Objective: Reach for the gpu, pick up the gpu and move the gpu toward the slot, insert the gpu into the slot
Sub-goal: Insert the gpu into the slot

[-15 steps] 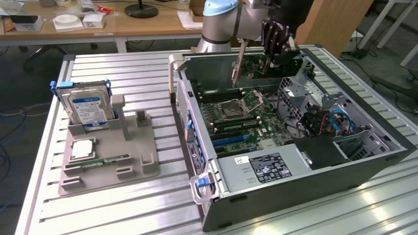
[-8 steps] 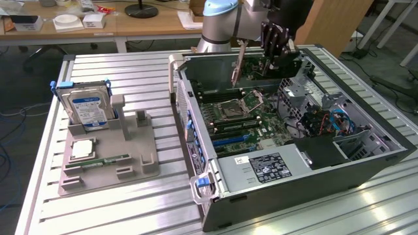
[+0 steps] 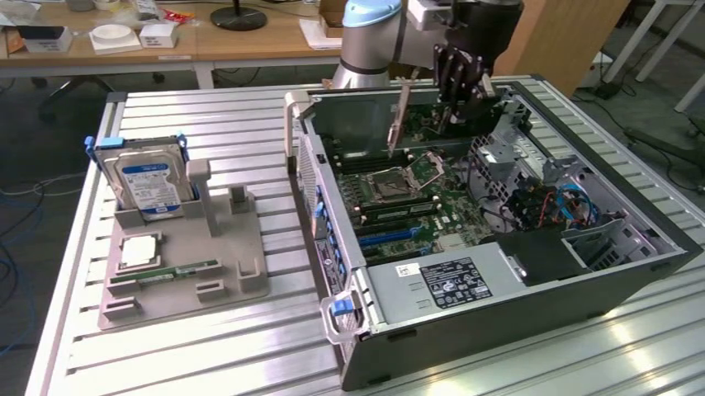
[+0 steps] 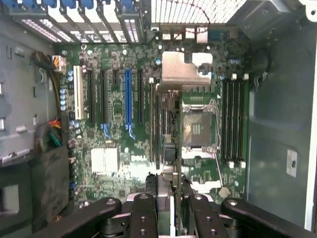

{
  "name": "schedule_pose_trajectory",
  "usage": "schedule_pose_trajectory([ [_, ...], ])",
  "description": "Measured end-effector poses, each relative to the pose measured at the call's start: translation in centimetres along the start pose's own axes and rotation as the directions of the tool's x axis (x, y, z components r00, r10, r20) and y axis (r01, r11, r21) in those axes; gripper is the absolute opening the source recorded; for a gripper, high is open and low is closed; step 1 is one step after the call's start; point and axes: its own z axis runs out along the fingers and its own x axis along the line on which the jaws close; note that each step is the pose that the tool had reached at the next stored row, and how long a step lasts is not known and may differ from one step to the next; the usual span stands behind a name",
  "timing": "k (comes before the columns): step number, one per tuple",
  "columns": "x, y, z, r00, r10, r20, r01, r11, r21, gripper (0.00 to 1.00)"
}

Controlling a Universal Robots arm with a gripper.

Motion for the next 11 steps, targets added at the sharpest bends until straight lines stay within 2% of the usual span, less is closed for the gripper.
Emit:
schedule_pose_trajectory([
  [6,0.0,1.20,0.70,1.0000,0.001,-0.0006,-0.001,1.0000,0.0000,0.29],
  [11,0.4,1.50,1.09,1.0000,0.001,-0.0005,-0.001,1.0000,0.0000,0.29],
])
